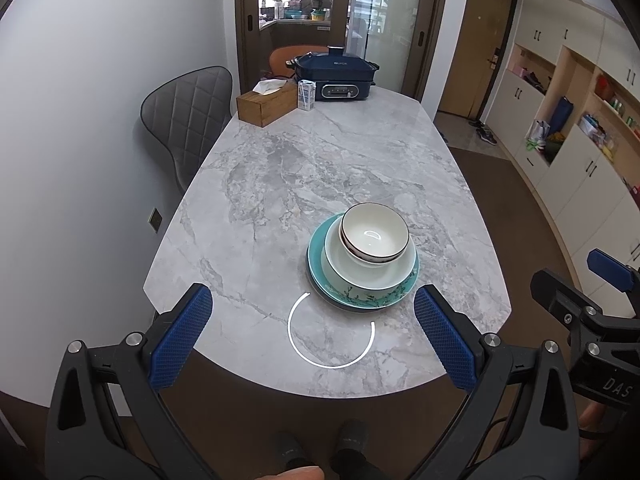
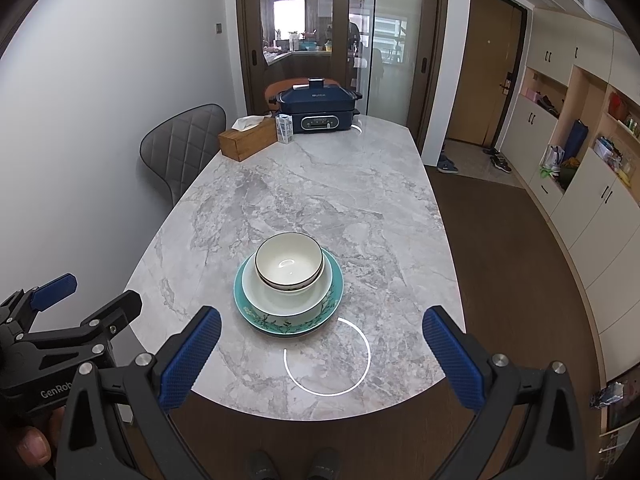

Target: Organize plates and bowls

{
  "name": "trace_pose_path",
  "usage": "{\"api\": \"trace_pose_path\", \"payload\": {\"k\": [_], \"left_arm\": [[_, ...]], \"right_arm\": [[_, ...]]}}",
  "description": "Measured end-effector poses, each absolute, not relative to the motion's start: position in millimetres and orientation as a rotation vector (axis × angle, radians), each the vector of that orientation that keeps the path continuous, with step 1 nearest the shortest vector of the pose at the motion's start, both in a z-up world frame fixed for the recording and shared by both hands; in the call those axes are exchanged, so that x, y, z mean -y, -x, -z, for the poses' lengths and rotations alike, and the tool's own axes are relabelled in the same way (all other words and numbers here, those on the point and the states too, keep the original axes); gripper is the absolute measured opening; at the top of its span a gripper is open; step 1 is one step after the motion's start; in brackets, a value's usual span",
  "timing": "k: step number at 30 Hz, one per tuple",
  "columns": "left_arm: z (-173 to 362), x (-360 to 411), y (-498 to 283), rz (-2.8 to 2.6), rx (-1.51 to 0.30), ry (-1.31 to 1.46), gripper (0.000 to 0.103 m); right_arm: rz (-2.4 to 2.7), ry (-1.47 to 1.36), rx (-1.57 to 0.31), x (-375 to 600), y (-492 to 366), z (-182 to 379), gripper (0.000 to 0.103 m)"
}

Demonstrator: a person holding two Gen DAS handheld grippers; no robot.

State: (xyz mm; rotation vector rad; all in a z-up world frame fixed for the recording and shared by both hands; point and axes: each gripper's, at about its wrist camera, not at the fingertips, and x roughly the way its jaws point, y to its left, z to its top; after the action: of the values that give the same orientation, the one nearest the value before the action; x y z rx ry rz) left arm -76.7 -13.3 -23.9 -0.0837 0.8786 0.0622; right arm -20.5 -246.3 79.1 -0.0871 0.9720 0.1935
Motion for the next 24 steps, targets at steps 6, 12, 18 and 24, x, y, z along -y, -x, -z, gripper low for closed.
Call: {"api": "trace_pose_path", "payload": {"k": [6, 12, 18, 24], "left_arm": [[24.1, 12.4, 77.0, -0.066, -0.878, 0.083, 0.102], [24.3, 12.1, 77.3, -0.063, -0.878, 0.082, 0.102], [25.7, 14.1, 77.6, -0.065, -0.879, 0.081, 0.102], [25.5, 13.8, 77.2, -0.063, -0.879, 0.083, 0.102]], "right_arm": [[-0.194, 0.087, -0.972, 245.8, 20.3, -79.1, 0.103], [-0.194, 0.087, -0.975, 245.8, 19.6, -78.1, 0.103], [-0.195, 0.089, -0.976, 245.4, 19.2, -74.8, 0.103], [-0.197, 0.090, -0.977, 246.2, 18.6, -75.1, 0.103]]}}
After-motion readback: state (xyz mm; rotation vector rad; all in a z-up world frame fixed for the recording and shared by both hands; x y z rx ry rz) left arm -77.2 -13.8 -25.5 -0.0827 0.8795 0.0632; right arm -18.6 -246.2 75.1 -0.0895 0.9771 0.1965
